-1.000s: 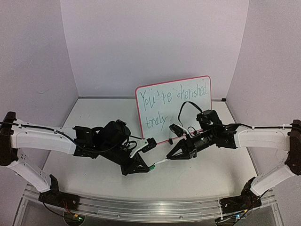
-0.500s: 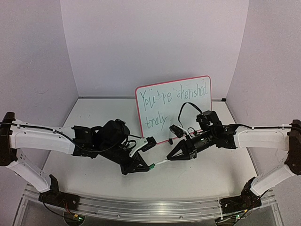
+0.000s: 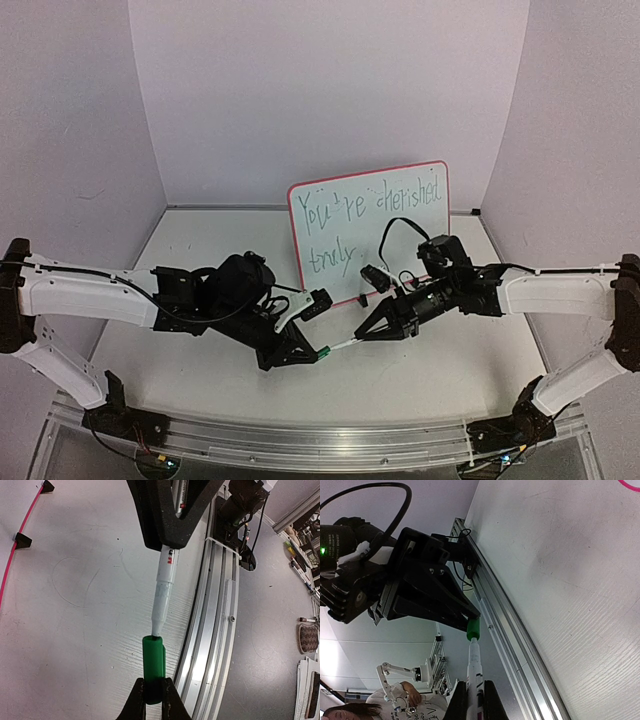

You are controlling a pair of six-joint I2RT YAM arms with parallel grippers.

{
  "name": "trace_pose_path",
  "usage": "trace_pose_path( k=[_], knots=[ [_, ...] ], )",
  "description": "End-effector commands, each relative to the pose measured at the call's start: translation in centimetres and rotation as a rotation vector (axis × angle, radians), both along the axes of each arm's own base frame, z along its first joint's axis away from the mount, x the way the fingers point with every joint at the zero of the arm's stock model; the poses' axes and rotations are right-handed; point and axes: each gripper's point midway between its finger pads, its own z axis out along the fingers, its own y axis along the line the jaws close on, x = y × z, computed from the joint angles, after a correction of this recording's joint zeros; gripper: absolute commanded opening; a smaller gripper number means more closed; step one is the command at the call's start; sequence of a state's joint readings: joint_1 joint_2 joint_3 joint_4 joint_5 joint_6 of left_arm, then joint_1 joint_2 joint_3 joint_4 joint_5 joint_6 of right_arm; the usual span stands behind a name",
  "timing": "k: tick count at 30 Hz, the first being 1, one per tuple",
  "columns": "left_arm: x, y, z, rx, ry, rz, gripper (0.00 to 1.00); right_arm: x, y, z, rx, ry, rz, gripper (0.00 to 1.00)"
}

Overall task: Write a sentence on the whiteboard
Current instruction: Insert the pen cap into the whiteboard marker.

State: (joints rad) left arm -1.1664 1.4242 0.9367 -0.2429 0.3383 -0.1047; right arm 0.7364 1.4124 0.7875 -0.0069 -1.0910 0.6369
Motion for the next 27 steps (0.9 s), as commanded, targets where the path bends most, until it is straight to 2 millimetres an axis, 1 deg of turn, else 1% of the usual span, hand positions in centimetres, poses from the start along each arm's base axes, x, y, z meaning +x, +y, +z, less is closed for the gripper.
trace_pose_path(
  k=[1,13,16,27],
  knots=[
    [-0.2,-0.7,3.1,-0.083,-0.034,-0.025,0.0,-0.5,0.2,0.4,0.027,-0.007,0.026,0.0],
    [-0.8,-1.3,3.7,-0.079,-0.033,-0.091,0.0,-1.3,0.3,0.4,0.038,0.0,0.062,0.0],
    [-1.1,-1.4,3.9,-0.08,-0.032,-0.109,0.0,-1.5,0.3,0.2,0.035,0.006,0.068,0.0],
    [-2.7,-1.5,4.0,-0.043,-0.021,-0.203,0.0,-1.6,0.4,0.0,0.037,0.009,0.08,0.0]
  ],
)
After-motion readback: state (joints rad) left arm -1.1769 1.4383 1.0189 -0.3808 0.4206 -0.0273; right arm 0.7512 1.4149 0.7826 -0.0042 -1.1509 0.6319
